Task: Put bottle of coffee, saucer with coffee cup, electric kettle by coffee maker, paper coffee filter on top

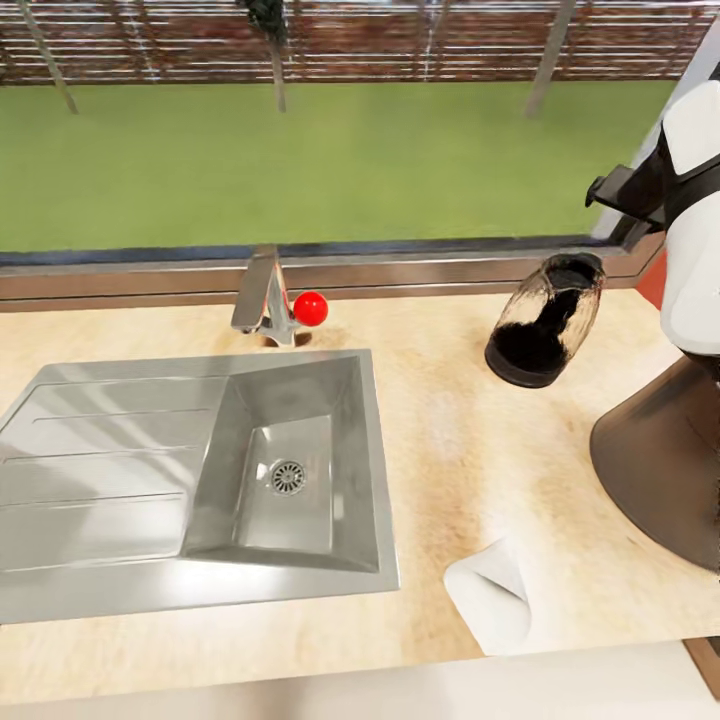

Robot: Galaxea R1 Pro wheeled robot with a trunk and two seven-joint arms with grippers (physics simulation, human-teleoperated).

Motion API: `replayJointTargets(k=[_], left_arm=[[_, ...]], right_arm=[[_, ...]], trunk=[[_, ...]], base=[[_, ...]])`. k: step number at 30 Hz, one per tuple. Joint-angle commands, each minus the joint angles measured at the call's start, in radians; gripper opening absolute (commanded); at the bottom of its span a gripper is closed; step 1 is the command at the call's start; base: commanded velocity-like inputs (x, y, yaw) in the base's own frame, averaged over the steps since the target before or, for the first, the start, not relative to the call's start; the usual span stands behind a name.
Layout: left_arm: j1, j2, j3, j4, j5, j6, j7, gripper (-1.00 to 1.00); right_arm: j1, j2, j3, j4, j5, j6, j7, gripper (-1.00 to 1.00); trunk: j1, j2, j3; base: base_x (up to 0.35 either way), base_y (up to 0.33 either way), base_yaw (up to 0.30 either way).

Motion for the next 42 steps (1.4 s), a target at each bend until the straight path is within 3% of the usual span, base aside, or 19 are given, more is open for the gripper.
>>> replayJointTargets(k=[1, 5, 10, 15, 29, 42], left_arm=[[0.000, 0.001, 0.008, -0.001, 0.002, 0.000, -0.008, 1.00], [0.000, 0.004, 0.009, -0.001, 0.001, 0.000, -0.008, 1.00], [0.000, 0.005, 0.009, -0.002, -0.001, 0.001, -0.008, 1.00], [0.000, 0.005, 0.010, -0.002, -0.033, 0.001, -0.008, 1.00], [0.000, 0.003, 0.012, -0.002, -0.047, 0.000, -0.008, 1.00], [0.000, 0.005, 0.012, -0.004, -0.048, 0.000, -0.008, 1.00]], right_arm=[[-0.001, 0.010, -0.003, -0.010, -0.005, 0.018, -0.005, 1.00], [-0.001, 0.033, -0.004, -0.005, -0.004, 0.024, -0.009, 1.00], [-0.001, 0.033, -0.004, -0.002, -0.003, 0.024, -0.011, 1.00], [-0.001, 0.033, -0.003, -0.002, -0.003, 0.024, -0.011, 1.00], [-0.001, 0.035, -0.003, -0.002, 0.002, 0.023, -0.016, 1.00], [-0.001, 0.036, 0.000, -0.003, 0.009, 0.024, -0.007, 1.00]], trunk=[[-0.004, 0.006, 0.002], [-0.019, 0.034, 0.015], [-0.038, 0.069, 0.031], [-0.057, 0.104, 0.046], [-0.057, 0.104, 0.046], [-0.057, 0.104, 0.046]], base=[[0.000, 0.000, 0.000], [0.000, 0.000, 0.000], [0.000, 0.000, 0.000], [0.000, 0.000, 0.000], [-0.008, 0.000, 0.000], [-0.251, 0.028, 0.000]])
